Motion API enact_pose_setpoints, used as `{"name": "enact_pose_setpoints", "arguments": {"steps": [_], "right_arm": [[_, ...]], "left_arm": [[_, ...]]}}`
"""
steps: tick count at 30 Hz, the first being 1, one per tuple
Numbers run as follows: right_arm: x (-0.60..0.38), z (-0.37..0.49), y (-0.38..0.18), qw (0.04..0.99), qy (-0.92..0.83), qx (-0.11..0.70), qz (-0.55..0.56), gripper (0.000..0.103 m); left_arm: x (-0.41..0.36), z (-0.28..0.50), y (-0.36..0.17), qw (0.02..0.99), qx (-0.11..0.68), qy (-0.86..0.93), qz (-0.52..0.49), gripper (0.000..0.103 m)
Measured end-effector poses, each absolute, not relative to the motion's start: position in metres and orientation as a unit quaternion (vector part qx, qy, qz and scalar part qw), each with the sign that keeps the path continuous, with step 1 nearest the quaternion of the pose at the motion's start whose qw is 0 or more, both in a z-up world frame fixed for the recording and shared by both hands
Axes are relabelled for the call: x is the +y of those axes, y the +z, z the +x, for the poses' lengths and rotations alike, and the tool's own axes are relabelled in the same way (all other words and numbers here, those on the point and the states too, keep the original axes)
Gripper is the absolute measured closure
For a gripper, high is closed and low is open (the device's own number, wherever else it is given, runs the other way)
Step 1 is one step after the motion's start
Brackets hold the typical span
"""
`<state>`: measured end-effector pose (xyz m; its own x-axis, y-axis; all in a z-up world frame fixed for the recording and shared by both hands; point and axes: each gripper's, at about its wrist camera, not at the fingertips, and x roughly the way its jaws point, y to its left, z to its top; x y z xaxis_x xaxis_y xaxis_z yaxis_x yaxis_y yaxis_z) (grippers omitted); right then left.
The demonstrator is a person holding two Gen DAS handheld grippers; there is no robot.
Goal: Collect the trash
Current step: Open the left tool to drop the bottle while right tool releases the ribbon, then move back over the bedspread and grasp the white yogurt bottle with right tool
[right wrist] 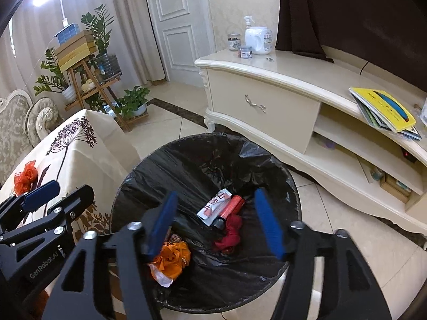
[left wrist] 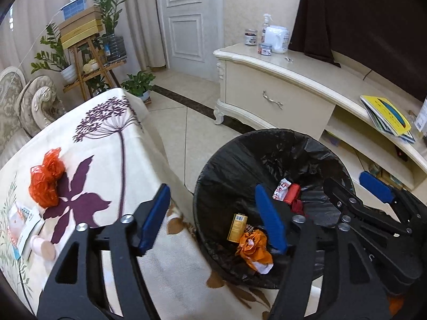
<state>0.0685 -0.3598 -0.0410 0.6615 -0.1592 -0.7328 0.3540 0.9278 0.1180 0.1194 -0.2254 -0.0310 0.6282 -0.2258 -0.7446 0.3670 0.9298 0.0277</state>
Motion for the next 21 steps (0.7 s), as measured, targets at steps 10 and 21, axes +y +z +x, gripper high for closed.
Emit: {"name": "enact_pose_setpoints", "arguments": {"steps": [10,21], "right_arm": [[-0.326,0.072,-0.027,0.908,-0.114,0.384,0.123,0.03],[-0.242,0.084,-0.016,0.914,-0.027,0.391,0.109,0.03]], "left_arm": [[-0.169,0.11,-0.015,0.907,0.395,-0.128,0.071,0.028],[-0.06,0.099,-0.003,0.914,0.401,-0.046,0.033,0.024]]}}
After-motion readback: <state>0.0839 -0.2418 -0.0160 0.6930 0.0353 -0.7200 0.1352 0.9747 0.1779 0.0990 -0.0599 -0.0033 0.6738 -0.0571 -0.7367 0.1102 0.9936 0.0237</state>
